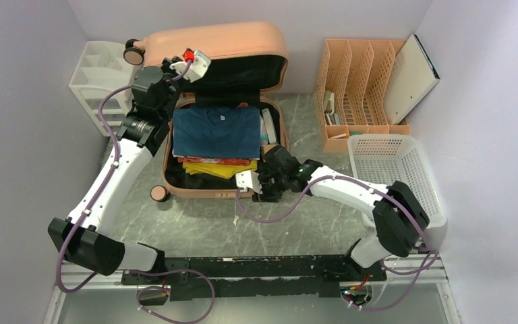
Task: Open, take out, and arrange the luggage
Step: Open the luggage at the center of the board.
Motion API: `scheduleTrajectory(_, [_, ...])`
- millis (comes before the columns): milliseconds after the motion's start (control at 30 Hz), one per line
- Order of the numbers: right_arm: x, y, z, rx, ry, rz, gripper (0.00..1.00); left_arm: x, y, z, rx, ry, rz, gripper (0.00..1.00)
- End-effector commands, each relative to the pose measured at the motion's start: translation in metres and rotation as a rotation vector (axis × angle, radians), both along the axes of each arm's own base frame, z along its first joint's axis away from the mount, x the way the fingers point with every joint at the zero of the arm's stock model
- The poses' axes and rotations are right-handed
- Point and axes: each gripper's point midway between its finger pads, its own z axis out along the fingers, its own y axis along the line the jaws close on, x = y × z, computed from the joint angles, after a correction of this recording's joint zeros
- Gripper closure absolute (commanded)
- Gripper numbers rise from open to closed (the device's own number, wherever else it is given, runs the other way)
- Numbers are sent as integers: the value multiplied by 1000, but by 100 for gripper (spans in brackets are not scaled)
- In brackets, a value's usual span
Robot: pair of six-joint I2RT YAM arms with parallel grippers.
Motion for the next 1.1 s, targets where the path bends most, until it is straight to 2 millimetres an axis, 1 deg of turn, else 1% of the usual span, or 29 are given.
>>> scheduleTrajectory(0, [-6,13,5,10,-6,34,69,0,-10,-33,-25,98,-21,95])
scheduleTrajectory(33, [-7,12,4,4,-3,37,76,0,-10,-32,-26,96,-20,95])
scheduleTrajectory(67, [-8,10,2,-4,0,38,87,-1,-10,-32,-26,95,-19,95])
scheduleTrajectory(100, [-10,8,0,-14,2,39,100,-2,-10,-32,-27,95,-21,95])
scheduleTrajectory(167, [-14,2,-4,-35,8,45,100,-4,-11,-33,-32,100,-31,95])
scheduleTrajectory(233, [-19,-5,-7,-51,12,58,100,-10,-19,-37,-23,123,-85,95])
scheduleTrajectory(333, [-29,-14,-5,-54,12,83,100,-24,-29,-36,-25,128,-150,95])
scheduleTrajectory(433, [-40,-24,-2,-55,22,96,100,-36,-34,-41,-23,169,-180,95])
scheduleTrajectory(633, [-56,-39,6,-40,14,107,100,-56,-38,-49,-28,204,-209,95])
scheduleTrajectory(833, [-78,-54,13,-21,28,139,100,-66,-38,-48,-67,224,-217,95])
scheduleTrajectory(933, [-90,-66,8,-34,30,176,100,-73,-42,-45,-98,238,-241,95])
scheduleTrajectory(1067, [-108,-82,-2,-65,50,237,100,-86,-52,-43,-170,278,-298,95])
